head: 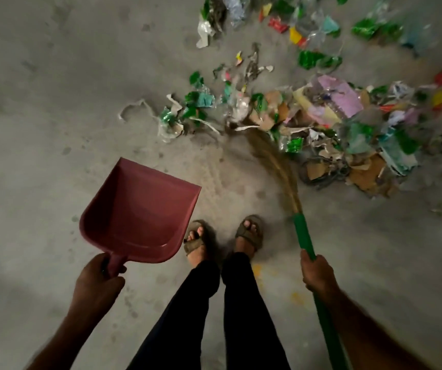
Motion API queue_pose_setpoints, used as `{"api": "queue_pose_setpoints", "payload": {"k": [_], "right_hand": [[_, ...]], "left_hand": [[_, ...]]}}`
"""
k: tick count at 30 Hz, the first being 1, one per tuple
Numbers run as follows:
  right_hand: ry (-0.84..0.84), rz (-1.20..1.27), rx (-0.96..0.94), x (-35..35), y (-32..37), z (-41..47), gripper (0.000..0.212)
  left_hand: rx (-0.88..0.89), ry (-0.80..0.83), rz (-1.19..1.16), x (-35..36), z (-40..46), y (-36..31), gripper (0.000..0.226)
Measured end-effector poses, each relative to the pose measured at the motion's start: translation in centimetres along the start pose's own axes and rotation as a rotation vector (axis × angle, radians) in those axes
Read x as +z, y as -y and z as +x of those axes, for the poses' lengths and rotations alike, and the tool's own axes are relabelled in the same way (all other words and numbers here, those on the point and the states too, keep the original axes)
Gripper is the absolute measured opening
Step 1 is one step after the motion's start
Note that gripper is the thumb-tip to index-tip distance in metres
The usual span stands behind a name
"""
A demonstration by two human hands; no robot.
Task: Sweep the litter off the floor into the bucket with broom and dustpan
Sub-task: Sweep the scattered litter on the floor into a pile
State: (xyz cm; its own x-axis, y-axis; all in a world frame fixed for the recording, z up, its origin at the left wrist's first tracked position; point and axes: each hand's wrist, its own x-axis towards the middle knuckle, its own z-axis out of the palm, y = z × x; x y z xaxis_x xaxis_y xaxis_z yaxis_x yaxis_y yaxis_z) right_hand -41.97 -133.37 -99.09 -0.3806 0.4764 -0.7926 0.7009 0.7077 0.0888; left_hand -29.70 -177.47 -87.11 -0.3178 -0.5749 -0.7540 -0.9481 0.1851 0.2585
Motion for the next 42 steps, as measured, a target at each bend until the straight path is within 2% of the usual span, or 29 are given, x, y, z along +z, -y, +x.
{"api": "queue_pose_setpoints", "payload": {"k": [5, 11, 16, 21, 24, 27, 29, 32, 37, 42], "right_hand": [[-0.154, 0.245, 0.012, -4.6, -1.3, 0.0, 0.054], [-0.118, 0.257, -0.137, -7.6, -5.8, -6.6, 0.037], [-0.134, 0.118, -0.224, -6.6, -7.3, -12.3, 0.027], [0.133, -0.034, -0.314, -3.5, -6.9, -13.7, 0.026], [0.249, -0.219, -0.407, -0.3, -4.9, -13.3, 0.03], [0.191, -0.5, -0.509, 3.0, -1.6, -13.2, 0.034], [0.174, -0.594, -0.542, 4.6, 0.7, -13.2, 0.041], [0.144, -0.593, -0.412, 5.1, 2.5, -12.3, 0.046], [0.079, -0.338, -0.103, 1.4, 0.9, -8.8, 0.056], [-0.03, -0.121, -0.063, -3.7, -2.8, -6.8, 0.053]], "left_hand": [[0.091, -0.02, 0.041, 1.4, 2.0, -4.5, 0.039], [0.123, -0.087, 0.001, 0.5, 2.2, -6.8, 0.03], [0.134, -0.112, 0.042, -1.0, 1.7, -7.3, 0.032], [0.09, -0.183, 0.014, -3.4, 0.9, -4.9, 0.03], [0.04, -0.195, 0.028, -4.9, 0.7, -2.6, 0.028], [0.003, -0.192, 0.056, -5.6, 0.5, -0.3, 0.036], [-0.023, -0.187, 0.055, -5.6, 0.3, 1.0, 0.04], [-0.054, -0.164, 0.038, -5.1, -0.3, 2.2, 0.04], [-0.035, -0.109, 0.055, -3.5, -0.7, 1.4, 0.04], [0.042, -0.051, 0.018, -1.4, 0.6, -1.2, 0.034]]}}
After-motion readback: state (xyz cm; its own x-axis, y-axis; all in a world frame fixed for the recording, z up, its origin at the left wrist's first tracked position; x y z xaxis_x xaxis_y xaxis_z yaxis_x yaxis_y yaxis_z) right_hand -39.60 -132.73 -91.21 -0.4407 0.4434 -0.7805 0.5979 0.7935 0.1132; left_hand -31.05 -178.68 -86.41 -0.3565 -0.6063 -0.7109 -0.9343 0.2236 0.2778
